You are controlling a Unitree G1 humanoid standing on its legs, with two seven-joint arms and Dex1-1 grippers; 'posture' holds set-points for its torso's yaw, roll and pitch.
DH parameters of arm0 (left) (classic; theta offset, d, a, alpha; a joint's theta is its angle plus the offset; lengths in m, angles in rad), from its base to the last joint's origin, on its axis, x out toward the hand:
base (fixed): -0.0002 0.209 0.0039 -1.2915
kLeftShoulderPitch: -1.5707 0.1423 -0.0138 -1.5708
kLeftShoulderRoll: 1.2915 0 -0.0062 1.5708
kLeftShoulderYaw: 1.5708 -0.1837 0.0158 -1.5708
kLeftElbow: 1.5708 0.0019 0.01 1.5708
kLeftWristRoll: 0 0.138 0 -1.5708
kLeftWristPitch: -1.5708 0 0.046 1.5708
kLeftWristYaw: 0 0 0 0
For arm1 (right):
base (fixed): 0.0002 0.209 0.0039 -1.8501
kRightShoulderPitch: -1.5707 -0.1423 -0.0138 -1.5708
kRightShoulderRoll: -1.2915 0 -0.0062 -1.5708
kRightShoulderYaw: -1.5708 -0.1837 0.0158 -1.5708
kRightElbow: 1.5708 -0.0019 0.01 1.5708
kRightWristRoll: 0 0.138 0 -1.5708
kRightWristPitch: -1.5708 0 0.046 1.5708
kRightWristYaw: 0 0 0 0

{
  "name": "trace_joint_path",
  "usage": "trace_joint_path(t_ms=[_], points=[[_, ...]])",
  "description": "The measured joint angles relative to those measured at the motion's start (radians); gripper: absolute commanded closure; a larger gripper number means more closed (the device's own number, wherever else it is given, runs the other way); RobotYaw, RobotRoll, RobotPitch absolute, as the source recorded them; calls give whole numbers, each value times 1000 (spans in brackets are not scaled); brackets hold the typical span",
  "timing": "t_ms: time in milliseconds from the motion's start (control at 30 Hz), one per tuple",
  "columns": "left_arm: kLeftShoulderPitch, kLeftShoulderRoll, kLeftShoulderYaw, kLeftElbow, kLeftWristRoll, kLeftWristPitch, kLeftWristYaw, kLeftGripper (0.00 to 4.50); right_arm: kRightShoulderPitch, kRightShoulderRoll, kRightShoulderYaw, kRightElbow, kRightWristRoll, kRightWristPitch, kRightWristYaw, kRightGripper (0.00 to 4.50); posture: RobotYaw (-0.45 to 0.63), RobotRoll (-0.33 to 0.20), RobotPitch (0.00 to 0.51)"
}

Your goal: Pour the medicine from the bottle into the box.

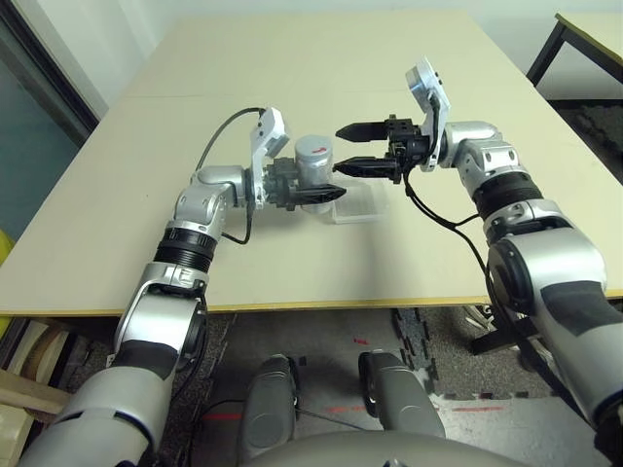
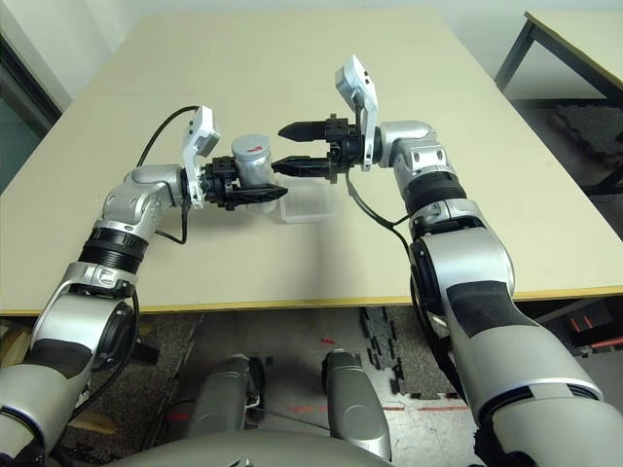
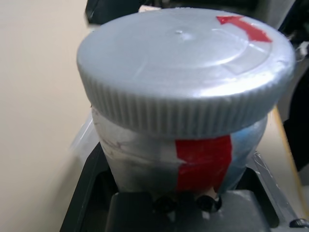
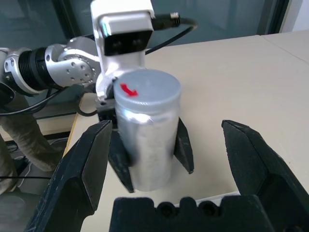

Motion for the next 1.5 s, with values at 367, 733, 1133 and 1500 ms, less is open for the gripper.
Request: trace_joint_path(t_ms=[367, 733, 1133, 1500], points=[[-25, -32, 1, 67, 29, -77, 30, 1768, 3, 47, -4, -90, -1, 21, -22, 0, -168, 0, 69], [-25, -48, 1, 70, 33, -88, 35, 1768, 14, 79, -2, -105, -11, 29, -65, 0, -165, 0, 70], [-25, -56, 1, 68, 33, -88, 35, 1768, 12, 98, -2, -77, -36, 3, -117, 0, -160, 0, 73], [-25, -57, 0, 56, 33, -79, 34, 1768, 1, 110, -3, -40, -40, -14, -140, 0, -159, 0, 74]])
